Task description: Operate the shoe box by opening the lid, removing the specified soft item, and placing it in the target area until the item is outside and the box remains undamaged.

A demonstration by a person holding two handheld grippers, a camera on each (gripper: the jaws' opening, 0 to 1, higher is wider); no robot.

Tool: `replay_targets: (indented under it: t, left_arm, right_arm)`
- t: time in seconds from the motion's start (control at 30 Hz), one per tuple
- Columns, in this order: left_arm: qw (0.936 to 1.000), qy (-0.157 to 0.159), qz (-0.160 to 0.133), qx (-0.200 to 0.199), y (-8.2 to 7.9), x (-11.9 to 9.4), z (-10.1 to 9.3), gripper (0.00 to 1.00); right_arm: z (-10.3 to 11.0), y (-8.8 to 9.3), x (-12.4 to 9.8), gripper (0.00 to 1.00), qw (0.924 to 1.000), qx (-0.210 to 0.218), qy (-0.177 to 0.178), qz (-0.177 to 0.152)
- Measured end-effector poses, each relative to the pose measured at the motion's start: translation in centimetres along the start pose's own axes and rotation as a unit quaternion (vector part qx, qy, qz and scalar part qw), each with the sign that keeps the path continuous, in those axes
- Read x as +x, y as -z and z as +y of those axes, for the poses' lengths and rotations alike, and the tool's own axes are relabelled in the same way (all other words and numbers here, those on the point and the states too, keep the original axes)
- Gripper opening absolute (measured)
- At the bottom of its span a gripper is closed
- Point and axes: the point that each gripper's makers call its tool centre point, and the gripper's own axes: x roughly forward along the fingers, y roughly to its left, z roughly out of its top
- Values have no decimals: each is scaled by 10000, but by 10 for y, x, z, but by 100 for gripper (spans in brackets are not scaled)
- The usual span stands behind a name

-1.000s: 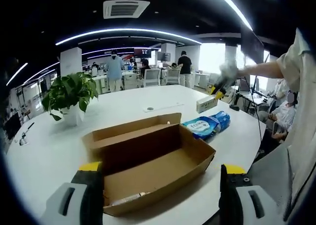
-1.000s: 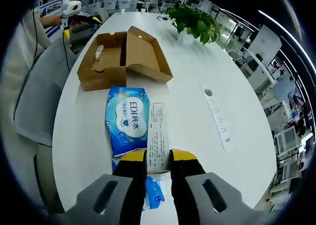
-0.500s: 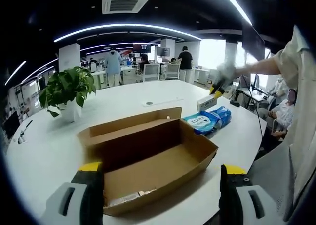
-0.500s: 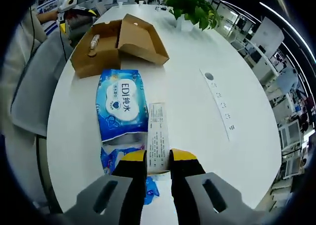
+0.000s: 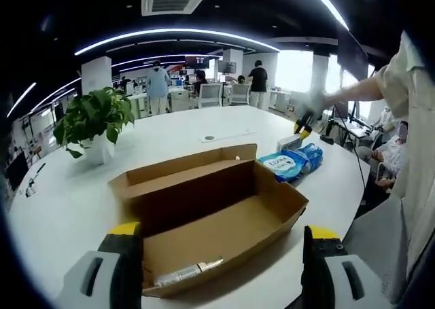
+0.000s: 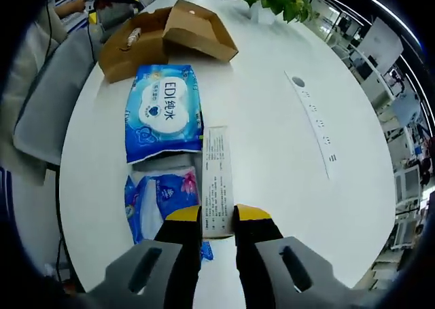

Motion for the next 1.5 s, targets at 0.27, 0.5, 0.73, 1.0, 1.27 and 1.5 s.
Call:
replay_targets:
  t: [0.27,0.5,0.73,1.0,1.27,1.5]
  left_arm:
    - [10000,9,84,-14,3,3,3,100]
    - [9999,36,135,-36,8,5,3,100]
    - [9999,48,157,-39,8,5,4,100]
    - [9998,44,182,-44,10,4,5,100]
    - [9998,12,179,-18,10,1,8,99]
    - [9998,-33,217,-20,8,-5,14,99]
  right_arm:
    - [-2,22,7,15,9989,-257,-94,376]
    - [-8,27,7,15,9985,-333,-113,422]
    - [-12,33,6,16,9969,-531,-88,573]
    - [-16,34,7,16,9957,-669,-31,636]
    - [-22,36,6,17,9946,-729,141,719]
    - [-22,31,-2,23,9957,-617,285,629]
